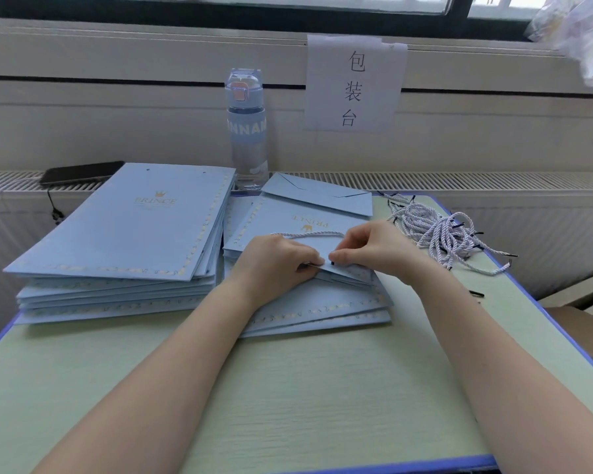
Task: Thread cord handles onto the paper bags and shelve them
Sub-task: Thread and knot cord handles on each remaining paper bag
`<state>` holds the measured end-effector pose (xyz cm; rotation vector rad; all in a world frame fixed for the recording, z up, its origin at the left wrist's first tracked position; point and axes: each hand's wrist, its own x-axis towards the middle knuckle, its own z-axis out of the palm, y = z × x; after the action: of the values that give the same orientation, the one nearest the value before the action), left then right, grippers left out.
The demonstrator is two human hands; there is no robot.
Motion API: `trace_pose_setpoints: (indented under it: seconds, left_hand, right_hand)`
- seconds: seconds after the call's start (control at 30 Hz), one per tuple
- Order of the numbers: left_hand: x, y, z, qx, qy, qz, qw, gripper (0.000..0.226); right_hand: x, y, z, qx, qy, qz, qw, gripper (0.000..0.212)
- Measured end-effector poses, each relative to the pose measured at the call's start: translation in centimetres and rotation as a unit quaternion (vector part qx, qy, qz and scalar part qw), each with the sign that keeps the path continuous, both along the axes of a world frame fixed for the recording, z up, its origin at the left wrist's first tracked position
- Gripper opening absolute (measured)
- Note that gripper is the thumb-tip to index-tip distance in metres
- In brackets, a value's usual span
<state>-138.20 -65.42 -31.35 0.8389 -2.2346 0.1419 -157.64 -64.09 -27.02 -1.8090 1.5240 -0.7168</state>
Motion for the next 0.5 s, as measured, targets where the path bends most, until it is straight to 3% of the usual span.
trace_pose_setpoints:
  seconds: [0.17, 0.37, 0.5]
  left_hand:
    - [-0.07, 0.19, -0.08, -0.009, 0.014, 0.000, 1.000, 0.025]
    - [-0.20, 0.26, -0.20, -0.023, 0.039, 0.009, 0.999, 0.028]
    - [-0.11, 0.15, -0.19, -0.028, 0.038, 0.003, 0.999, 0.028]
  right_hand:
    - [0.20, -0.04, -0.01, -0.020, 0.054, 0.015, 0.998, 0.018]
    - [-0.51, -0.47, -0.36, -0.053, 0.074, 0.062, 0.994, 0.008]
    - [-0.65, -0.13, -0.35, -0.083, 0.065, 0.098, 0.990, 0.019]
